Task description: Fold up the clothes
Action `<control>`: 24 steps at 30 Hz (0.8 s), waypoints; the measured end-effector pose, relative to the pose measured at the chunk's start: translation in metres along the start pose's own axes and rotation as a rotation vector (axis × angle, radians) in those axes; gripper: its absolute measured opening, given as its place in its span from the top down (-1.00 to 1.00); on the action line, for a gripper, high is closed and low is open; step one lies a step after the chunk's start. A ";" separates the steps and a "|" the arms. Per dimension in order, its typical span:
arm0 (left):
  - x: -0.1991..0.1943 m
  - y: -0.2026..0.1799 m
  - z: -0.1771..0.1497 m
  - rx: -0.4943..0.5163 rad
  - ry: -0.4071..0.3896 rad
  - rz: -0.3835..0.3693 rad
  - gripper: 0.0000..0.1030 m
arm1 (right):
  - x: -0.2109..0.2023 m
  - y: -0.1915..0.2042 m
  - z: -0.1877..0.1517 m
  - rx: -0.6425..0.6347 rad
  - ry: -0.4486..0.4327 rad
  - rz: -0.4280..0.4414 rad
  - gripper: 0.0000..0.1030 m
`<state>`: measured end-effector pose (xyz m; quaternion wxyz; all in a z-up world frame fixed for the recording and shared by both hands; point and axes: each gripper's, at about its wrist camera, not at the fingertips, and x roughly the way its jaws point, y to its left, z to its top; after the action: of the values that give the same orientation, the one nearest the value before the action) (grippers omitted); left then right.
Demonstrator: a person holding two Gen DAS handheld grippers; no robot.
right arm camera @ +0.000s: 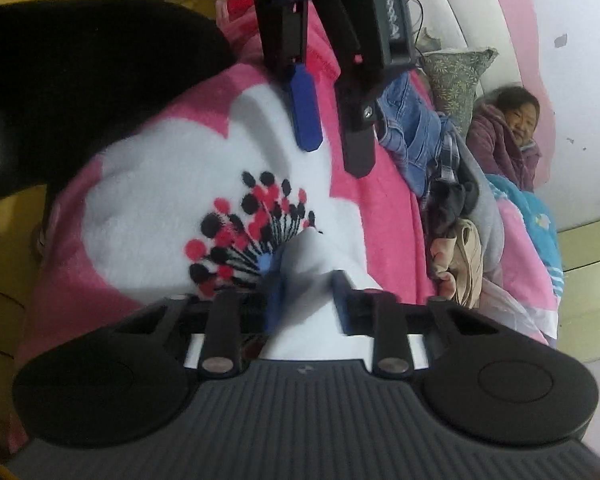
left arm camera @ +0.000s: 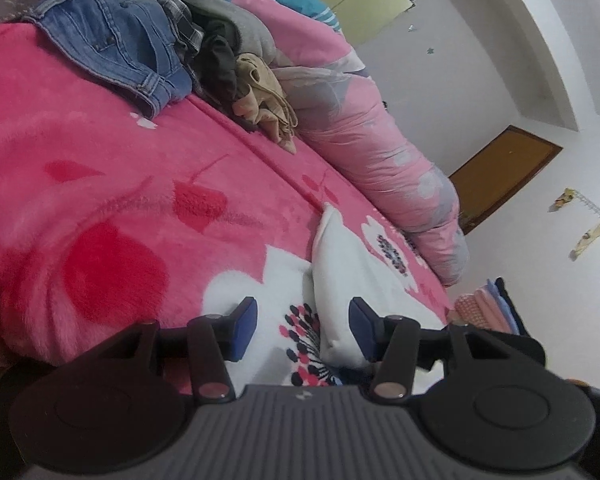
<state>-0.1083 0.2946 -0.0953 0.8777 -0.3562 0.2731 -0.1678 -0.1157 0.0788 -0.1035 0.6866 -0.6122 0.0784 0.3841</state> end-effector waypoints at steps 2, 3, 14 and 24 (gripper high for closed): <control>-0.002 0.003 0.001 -0.005 -0.004 -0.019 -0.01 | -0.004 -0.021 -0.002 0.187 -0.011 -0.021 0.79; -0.004 0.004 0.001 -0.006 -0.007 -0.025 -0.01 | -0.007 -0.034 -0.006 0.328 -0.025 -0.015 0.79; -0.013 0.008 0.007 -0.011 -0.015 -0.005 -0.02 | 0.006 -0.018 -0.005 0.647 -0.073 0.004 0.52; 0.000 -0.020 0.011 0.026 0.001 0.000 -0.05 | -0.027 -0.014 0.006 0.520 -0.269 0.086 0.53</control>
<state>-0.1041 0.2866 -0.0746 0.8821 -0.3446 0.2713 -0.1716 -0.1276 0.0731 -0.0758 0.8078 -0.3553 0.1083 0.4577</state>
